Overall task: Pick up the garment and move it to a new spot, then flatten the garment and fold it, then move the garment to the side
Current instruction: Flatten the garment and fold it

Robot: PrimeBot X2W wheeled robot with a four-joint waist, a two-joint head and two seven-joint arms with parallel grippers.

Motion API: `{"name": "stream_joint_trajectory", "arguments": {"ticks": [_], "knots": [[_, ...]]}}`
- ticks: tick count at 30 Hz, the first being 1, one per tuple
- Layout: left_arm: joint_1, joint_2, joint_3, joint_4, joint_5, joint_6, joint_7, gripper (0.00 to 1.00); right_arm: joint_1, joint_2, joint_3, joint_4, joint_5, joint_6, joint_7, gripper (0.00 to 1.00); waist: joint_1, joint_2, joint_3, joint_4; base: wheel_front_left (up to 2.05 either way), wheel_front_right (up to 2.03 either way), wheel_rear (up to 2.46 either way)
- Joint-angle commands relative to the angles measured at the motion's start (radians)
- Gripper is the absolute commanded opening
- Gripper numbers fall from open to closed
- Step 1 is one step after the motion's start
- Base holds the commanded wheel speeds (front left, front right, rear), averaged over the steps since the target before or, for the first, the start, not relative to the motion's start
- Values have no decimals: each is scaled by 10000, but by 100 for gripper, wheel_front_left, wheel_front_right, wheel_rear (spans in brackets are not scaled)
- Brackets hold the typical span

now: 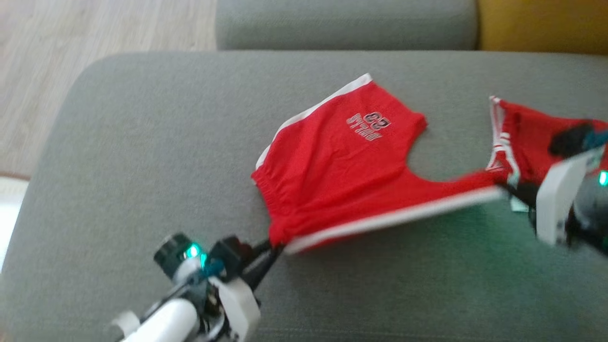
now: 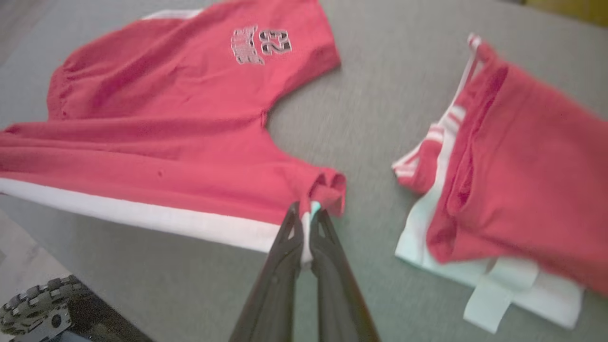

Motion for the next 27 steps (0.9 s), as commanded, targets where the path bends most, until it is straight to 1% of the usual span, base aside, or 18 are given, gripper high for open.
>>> {"name": "stream_joint_trajectory", "arguments": {"ticks": [1,5,7,14,17,20,27], "knots": [[-737,284,604,-280,-9,117,40,0,-552,-233,-300,-115,-234,29,27,0,0,-1,372,330,0,0,0],[-1421,98,686,-208,7,60,61,0,-1608,100,-637,161,-783,29,264,0,0,-1,942,789,0,0,0],[-1847,95,542,-78,314,16,103,0,-2152,311,-670,369,-1024,29,458,0,0,-1,1211,1000,0,0,0],[-2990,-501,661,771,290,4,5,0,-4129,899,-537,1382,-1834,29,889,0,0,-1,2113,1657,0,0,0],[-3474,-832,755,1263,137,-46,-147,0,-4789,1112,-295,1848,-2090,29,915,0,0,-1,2420,1867,0,0,0],[-4000,-1141,878,1862,41,-54,-327,0,-5365,1189,63,2244,-2322,29,848,0,0,-1,2719,2046,0,0,0],[-5070,-1754,970,3469,89,8,-891,0,-6427,1343,958,3192,-2714,29,322,0,0,-1,3324,2284,0,0,0]]}}
